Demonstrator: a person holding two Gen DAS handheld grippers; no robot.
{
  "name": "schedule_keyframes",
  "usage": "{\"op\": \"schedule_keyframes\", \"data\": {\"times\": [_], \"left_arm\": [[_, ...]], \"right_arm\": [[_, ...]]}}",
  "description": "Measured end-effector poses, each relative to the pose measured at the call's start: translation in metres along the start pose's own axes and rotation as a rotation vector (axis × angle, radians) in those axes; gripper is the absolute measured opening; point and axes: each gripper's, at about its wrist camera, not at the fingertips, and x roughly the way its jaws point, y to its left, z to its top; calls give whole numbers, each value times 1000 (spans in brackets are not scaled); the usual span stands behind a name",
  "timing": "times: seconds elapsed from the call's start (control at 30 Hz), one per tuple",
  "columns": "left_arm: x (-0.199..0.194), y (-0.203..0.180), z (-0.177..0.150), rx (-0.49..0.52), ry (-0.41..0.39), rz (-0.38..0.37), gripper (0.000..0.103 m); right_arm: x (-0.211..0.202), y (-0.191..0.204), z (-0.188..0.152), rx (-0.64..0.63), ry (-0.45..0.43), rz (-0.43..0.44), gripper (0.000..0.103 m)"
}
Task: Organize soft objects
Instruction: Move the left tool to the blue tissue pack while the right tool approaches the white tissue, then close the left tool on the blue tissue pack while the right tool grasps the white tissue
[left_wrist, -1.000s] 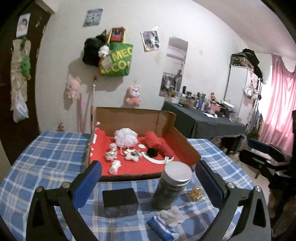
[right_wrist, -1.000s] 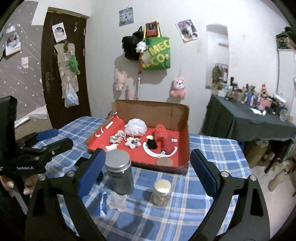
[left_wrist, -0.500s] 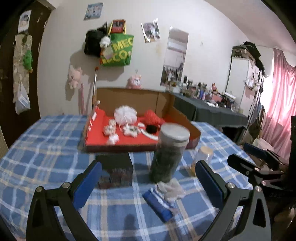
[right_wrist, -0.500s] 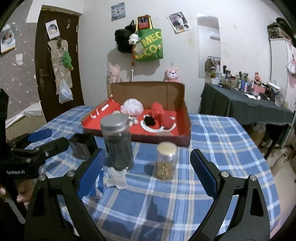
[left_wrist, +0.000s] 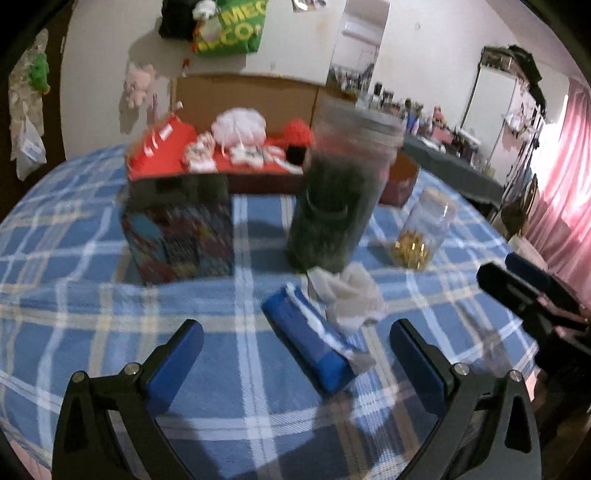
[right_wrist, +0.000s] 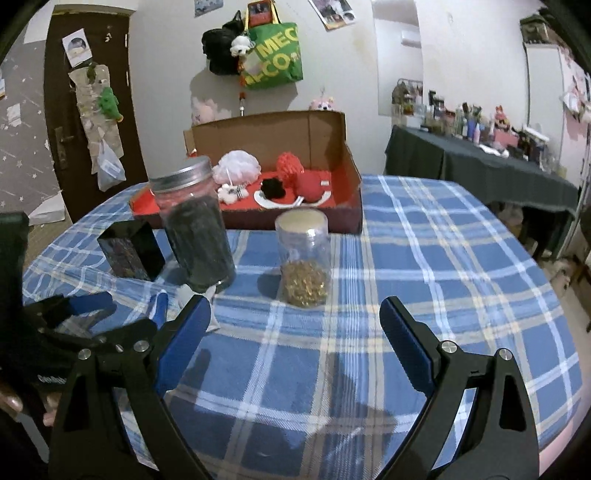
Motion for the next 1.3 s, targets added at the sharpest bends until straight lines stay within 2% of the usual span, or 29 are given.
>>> {"op": "schedule_keyframes", "data": {"times": [0.1,0.33,0.6,0.87,0.97,1.03,1.07,1.13,1.23,1.3], "left_arm": [[10,0,-2,0,44,5,103],[10,2,-6,48,45,59,103],[-2,39,-2,55,55,126,103],[-5,37,7,86,42,87,101],[5,33,10,101,62,74,88],[12,31,11,106,78,62,83],[14,31,11,108,77,61,83],[15,28,10,124,62,61,74],[17,24,11,151,54,15,56],[16,21,10,169,53,-27,31]], "right_arm": [[3,-3,-3,6,13,1,94],[11,2,-6,-5,37,16,94],[19,14,-6,-32,54,41,94],[42,24,1,-35,110,205,94],[53,29,3,-54,135,239,94],[59,32,3,-60,155,269,94],[63,34,3,-67,164,281,94],[68,39,4,-80,186,291,91],[73,47,4,-110,212,303,72],[82,55,1,-124,255,324,42]]}}
